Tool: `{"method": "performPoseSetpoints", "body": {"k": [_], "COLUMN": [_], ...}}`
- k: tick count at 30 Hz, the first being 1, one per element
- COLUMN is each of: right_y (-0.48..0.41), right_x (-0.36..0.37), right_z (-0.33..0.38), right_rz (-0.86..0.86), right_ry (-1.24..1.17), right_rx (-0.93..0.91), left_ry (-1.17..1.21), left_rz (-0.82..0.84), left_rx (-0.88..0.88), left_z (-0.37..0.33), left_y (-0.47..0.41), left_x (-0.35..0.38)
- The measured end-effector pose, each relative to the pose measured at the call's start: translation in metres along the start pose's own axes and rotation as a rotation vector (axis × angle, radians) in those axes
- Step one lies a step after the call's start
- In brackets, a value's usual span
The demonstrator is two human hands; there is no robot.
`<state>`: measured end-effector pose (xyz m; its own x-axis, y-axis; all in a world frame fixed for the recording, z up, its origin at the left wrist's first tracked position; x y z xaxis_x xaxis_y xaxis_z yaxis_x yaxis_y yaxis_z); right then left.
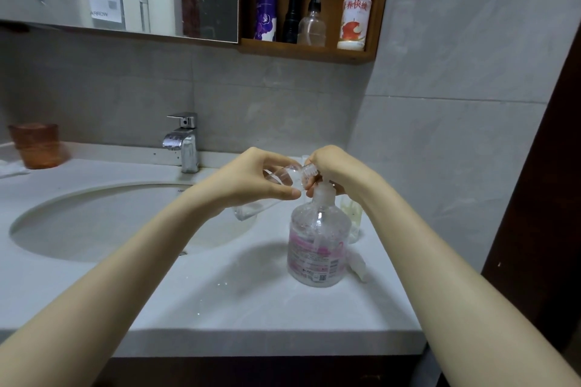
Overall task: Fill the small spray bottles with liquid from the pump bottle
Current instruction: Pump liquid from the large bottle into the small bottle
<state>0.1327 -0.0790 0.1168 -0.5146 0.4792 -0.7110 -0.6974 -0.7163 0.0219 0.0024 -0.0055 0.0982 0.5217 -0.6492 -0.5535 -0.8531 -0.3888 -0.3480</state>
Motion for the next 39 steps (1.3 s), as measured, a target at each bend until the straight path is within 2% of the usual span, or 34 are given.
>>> {"method": "performPoseSetpoints", "body": {"k": [5,8,12,15,18,21,24,27,31,39], "right_y": [0.003,-0.004,-0.008,-0.004,0.0,-0.002,-0.005,-0.004,-0.007,-0.001], "right_x": [0.001,0.004,0.01,0.009,0.006,0.003,-0.006,-0.014,-0.006,0.001], "right_z": [0.001,-0.007,-0.014,-0.017,-0.011,-0.016,-0.013,-0.001,0.002,0.003], "right_rz": [0.017,-0.038,-0.075,-0.014,-0.014,0.041,0.022,-0.044,0.046,0.157], "right_ry": [-0.047,-0.225,-0.271,-0.348,-0.281,-0.468,-0.376,-0.174,0.126,0.109], "right_rx": [0.007,-0.051,-0.053,-0.051,-0.036,-0.01,-0.027,-0.048,-0.031,-0.012], "left_ry": [0.019,0.014,0.027,0.023,0.016,0.01,0.004,-0.003,0.007,0.02], "left_rz": [0.002,-0.002,0.016,0.016,0.011,0.008,0.007,0.003,0.0,0.001], "left_rx": [-0.001,-0.001,-0.011,-0.019,-0.021,-0.015,-0.013,-0.016,-0.006,0.015], "left_z": [0.003,0.005,0.007,0.006,0.005,0.003,0.001,0.0,-0.001,0.002], "left_y": [-0.003,-0.005,-0.004,-0.004,-0.003,-0.002,-0.003,-0.004,-0.003,-0.003], "left_x": [0.001,0.001,0.004,0.003,0.001,0.0,-0.002,-0.002,-0.002,0.003]}}
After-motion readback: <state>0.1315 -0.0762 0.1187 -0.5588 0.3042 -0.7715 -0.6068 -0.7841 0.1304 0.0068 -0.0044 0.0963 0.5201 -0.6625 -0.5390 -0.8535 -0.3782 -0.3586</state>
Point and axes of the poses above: each hand's wrist, its own y-axis away from the middle knuckle, its own x-axis out of the palm, z = x × y, the point moved 2 cm from there along -y, towards the middle knuckle, and after that the axes turned 4 degrees about y, right-handed, at the moved point
